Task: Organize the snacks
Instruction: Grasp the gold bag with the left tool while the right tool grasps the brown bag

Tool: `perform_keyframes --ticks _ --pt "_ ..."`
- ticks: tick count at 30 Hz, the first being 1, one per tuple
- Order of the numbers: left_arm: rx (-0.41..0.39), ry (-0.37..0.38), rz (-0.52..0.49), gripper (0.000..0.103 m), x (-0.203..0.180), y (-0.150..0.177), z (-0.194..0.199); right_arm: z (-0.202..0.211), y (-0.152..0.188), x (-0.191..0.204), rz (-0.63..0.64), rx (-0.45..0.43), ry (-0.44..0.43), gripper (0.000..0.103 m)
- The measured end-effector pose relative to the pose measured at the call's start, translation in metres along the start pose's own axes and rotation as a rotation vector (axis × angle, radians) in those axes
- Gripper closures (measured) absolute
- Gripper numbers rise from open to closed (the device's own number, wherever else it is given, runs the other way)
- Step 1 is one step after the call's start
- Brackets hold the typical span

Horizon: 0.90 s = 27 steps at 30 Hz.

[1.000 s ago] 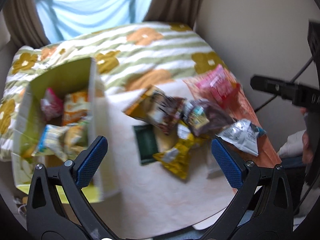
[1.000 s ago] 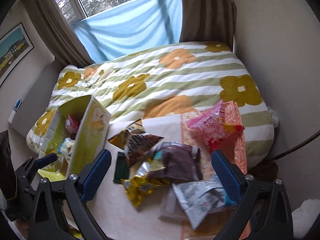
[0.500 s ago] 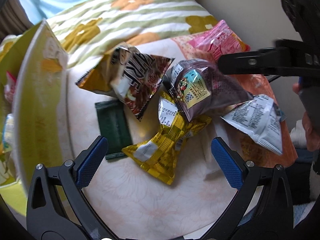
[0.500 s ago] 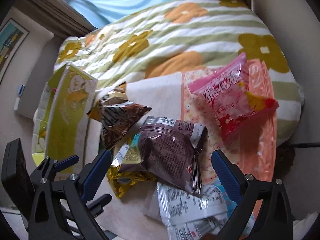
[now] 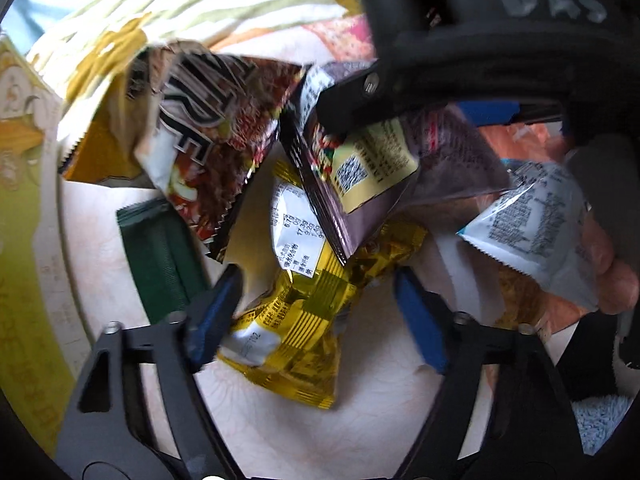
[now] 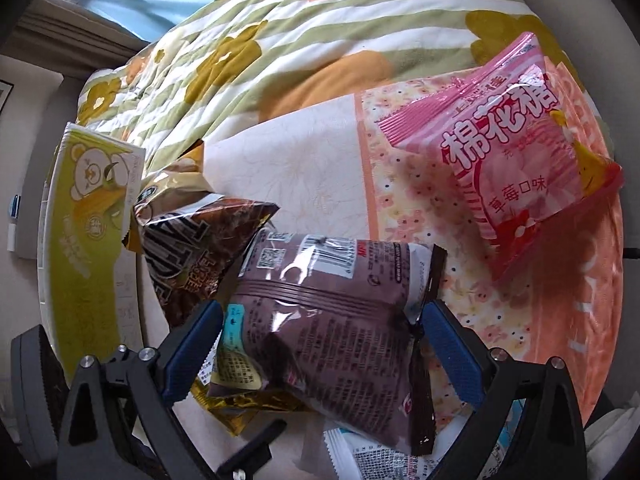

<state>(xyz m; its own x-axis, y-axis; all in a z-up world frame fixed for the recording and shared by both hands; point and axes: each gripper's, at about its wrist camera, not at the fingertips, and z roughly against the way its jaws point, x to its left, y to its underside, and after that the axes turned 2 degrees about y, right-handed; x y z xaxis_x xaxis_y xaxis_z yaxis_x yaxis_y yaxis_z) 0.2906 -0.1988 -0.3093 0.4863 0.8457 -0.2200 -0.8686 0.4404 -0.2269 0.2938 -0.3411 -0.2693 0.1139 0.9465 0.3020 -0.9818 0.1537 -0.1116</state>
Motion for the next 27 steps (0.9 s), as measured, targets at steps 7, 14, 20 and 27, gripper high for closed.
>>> perform_keyframes --ticks 7,14,20,27 --pt "0.029 0.027 -0.019 0.062 0.006 0.004 -0.005 0.002 -0.001 -0.004 -0.041 -0.005 -0.017 0.003" --pt "0.027 0.040 0.022 0.064 0.020 0.017 0.004 0.000 0.000 -0.003 -0.048 -0.013 -0.018 0.003" --pt "0.021 0.042 0.076 0.064 0.035 0.026 0.015 -0.005 0.000 0.003 -0.009 -0.004 0.006 0.004" --pt "0.001 0.029 0.127 0.064 0.044 0.030 0.022 -0.004 0.004 0.004 0.009 -0.030 0.000 0.019"
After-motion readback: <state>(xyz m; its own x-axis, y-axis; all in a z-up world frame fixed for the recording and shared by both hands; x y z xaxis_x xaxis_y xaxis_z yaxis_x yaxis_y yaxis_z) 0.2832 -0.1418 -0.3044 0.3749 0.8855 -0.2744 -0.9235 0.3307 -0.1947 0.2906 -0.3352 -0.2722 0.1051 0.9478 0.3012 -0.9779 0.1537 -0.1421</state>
